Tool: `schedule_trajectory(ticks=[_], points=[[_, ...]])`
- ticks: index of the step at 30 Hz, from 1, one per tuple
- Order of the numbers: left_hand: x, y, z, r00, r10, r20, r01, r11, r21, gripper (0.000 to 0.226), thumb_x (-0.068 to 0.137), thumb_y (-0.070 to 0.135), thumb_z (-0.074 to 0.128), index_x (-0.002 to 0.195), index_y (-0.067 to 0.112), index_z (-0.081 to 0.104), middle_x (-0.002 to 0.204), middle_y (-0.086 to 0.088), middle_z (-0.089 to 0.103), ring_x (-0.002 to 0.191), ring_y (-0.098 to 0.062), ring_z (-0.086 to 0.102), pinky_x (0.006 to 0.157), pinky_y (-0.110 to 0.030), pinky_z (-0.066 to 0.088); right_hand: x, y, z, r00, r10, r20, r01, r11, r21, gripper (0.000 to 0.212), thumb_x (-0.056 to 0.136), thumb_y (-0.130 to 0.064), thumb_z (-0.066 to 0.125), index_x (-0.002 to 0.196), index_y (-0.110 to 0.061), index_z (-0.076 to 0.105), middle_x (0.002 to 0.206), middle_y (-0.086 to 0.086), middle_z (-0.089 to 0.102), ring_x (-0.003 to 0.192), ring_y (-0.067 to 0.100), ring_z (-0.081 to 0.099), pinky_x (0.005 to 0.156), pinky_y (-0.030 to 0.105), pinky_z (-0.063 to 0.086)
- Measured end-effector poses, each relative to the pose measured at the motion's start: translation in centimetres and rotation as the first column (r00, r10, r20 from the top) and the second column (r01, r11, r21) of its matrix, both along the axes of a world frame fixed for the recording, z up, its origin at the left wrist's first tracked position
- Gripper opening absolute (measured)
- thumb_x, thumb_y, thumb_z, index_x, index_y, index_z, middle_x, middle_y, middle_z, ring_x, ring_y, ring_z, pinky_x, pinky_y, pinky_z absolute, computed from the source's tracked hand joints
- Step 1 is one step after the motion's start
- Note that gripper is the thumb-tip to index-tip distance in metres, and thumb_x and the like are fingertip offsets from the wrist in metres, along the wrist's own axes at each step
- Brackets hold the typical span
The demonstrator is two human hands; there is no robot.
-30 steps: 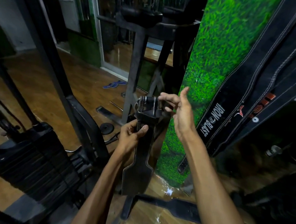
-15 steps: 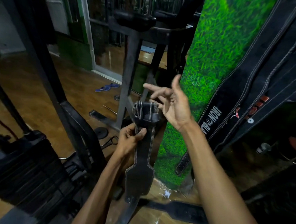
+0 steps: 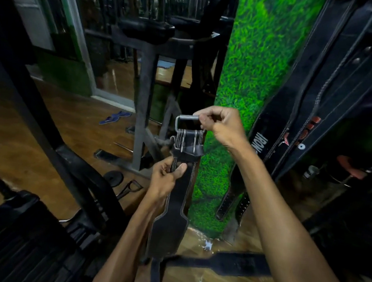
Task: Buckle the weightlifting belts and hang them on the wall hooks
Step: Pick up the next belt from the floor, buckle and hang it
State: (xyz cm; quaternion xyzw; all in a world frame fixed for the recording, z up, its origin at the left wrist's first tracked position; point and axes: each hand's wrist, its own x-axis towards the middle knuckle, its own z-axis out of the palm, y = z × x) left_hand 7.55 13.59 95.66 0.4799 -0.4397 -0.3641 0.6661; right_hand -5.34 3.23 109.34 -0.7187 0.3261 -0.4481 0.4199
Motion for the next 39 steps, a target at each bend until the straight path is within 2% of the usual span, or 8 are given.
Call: schedule_trajectory(ticks=[5,11,15,18,22,24,31,39], points=[[-1.5,-5.3,3.4,0.990,-0.097,0.099,0.105,0.992,-0.076,0.013,0.094,-0.007,0.063,0.104,-0.003,0.070,0.095,-0.011,0.071,0.089,-0.010,0.063,0.082,-0.020,0.049,-3.2,-2.8,2.6,0.970,-0.233,0.077,0.241,0.961,-0.137,0.010,0.092,-0.005,0.073,0.097,-0.007,0.081,0.062,-0.018,0.069,0.058,-0.004,0.057,0.058,0.014,0.043],[-4.5,-13.6,11.2,0.977,-0.188,0.101,0.204,0.962,-0.180,0.010,0.089,0.003,0.070,0.097,0.006,0.075,0.091,-0.006,0.074,0.083,-0.006,0.067,0.080,-0.020,0.053,-8.1,-7.9,11.0,0.950,-0.305,0.072,0.310,0.880,-0.360,0.010,0.091,-0.009,0.076,0.100,-0.009,0.080,0.075,-0.009,0.072,0.063,-0.006,0.059,0.064,0.015,0.047],[-7.1,-18.8,18.7,0.960,-0.230,0.157,0.267,0.923,-0.277,0.021,0.092,-0.004,0.067,0.089,0.014,0.076,0.082,0.009,0.077,0.078,-0.002,0.067,0.076,-0.020,0.053,-11.3,-11.8,18.7,0.901,-0.432,0.034,0.360,0.703,-0.613,0.014,0.085,-0.019,0.082,0.099,-0.019,0.081,0.082,-0.006,0.077,0.074,0.006,0.069,0.071,0.025,0.055],[-8.8,-22.4,24.5,0.944,-0.247,0.217,0.308,0.895,-0.322,0.030,0.094,-0.005,0.065,0.075,0.017,0.071,0.067,0.015,0.070,0.065,0.003,0.061,0.063,-0.015,0.048,-12.5,-14.4,24.2,0.822,-0.563,0.088,0.452,0.551,-0.702,0.018,0.083,-0.028,0.084,0.102,-0.027,0.081,0.085,-0.013,0.076,0.076,0.004,0.068,0.071,0.023,0.054],[-10.8,-27.3,31.4,0.940,-0.243,0.238,0.321,0.866,-0.383,0.022,0.089,0.011,0.067,0.078,-0.008,0.064,0.077,-0.007,0.061,0.075,-0.018,0.052,0.069,-0.033,0.039,-13.2,-17.4,30.5,0.695,-0.691,0.197,0.583,0.381,-0.718,0.021,0.084,-0.039,0.079,0.104,-0.033,0.081,0.094,-0.016,0.079,0.086,0.003,0.072,0.074,0.022,0.054],[-11.3,-29.2,33.7,0.953,-0.217,0.213,0.286,0.877,-0.387,0.024,0.085,0.019,0.064,0.088,-0.005,0.066,0.083,-0.010,0.059,0.081,-0.021,0.050,0.072,-0.035,0.037,-13.2,-18.8,32.4,0.668,-0.716,0.202,0.598,0.355,-0.719,0.022,0.083,-0.042,0.078,0.104,-0.036,0.080,0.097,-0.017,0.079,0.089,0.003,0.072,0.075,0.022,0.055],[-10.3,-34.0,34.4,0.961,-0.200,0.192,0.259,0.895,-0.363,0.005,0.096,0.008,0.062,0.093,0.003,0.062,0.082,-0.009,0.055,0.078,-0.021,0.048,0.065,-0.031,0.034,-12.3,-23.1,34.2,0.654,-0.744,0.138,0.552,0.345,-0.759,0.023,0.083,-0.041,0.078,0.105,-0.033,0.081,0.102,-0.011,0.080,0.096,0.012,0.074,0.081,0.028,0.059],[-9.0,-35.9,31.6,0.962,-0.220,0.162,0.260,0.919,-0.298,0.024,0.096,0.010,0.063,0.074,0.012,0.055,0.074,-0.005,0.057,0.070,-0.018,0.052,0.063,-0.030,0.038,-11.7,-24.4,31.8,0.642,-0.757,0.122,0.445,0.239,-0.863,0.023,0.085,-0.037,0.073,0.104,-0.028,0.082,0.101,-0.004,0.081,0.098,0.021,0.074,0.092,0.039,0.058]])
